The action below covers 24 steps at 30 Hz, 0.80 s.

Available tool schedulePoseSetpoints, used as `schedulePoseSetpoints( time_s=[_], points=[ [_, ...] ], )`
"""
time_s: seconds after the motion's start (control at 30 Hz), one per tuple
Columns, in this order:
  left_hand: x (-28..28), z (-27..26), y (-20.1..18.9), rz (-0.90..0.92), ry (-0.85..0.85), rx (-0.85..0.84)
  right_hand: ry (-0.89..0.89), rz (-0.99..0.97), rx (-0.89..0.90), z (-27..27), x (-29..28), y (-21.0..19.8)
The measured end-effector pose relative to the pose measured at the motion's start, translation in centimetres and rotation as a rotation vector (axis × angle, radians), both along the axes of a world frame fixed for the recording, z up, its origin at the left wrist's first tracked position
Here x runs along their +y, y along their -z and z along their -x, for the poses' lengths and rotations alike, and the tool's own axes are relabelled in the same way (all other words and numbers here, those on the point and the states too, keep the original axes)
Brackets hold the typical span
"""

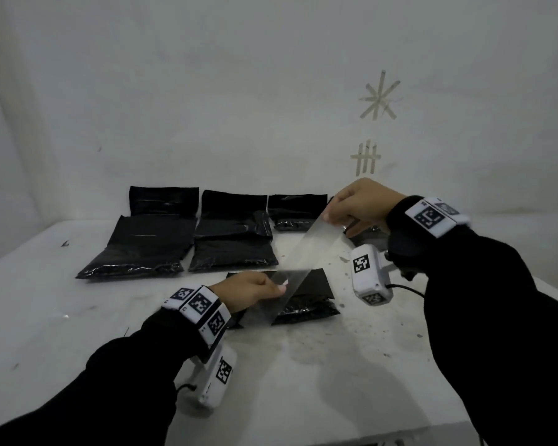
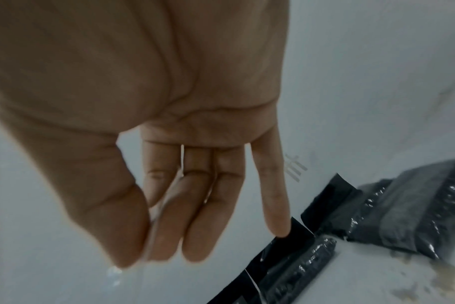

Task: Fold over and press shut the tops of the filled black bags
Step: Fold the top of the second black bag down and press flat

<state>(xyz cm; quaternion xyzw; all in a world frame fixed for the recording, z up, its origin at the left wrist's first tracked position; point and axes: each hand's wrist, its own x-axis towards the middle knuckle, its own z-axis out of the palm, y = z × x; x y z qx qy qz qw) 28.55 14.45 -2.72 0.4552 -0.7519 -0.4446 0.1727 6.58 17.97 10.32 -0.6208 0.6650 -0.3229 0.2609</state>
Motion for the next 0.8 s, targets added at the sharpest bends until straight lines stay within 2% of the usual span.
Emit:
schedulePoseSetpoints(
  time_s=[0.2,0.37,0.57,0.8],
  points=[
    [-1.4,-1.1,0.4,-0.092,-0.036,0.135,0.183,-0.005,-0.315,1.8,0.2,4.4],
    [-1.9,-1.7,0.4,-0.125,-0.141,0.185,0.316,-0.064,-0.587,2.4,0.6,8.7],
    [-1.7,-2.4,0.4,-0.205,-0.242,0.258,0.331,-0.117,-0.835,1.8,0.6,11.9],
    [-1.6,-2.4,0.1,-0.287,-0.295,0.31,0.33,-0.146,-1.045,0.4,0.3,13.2]
  ],
)
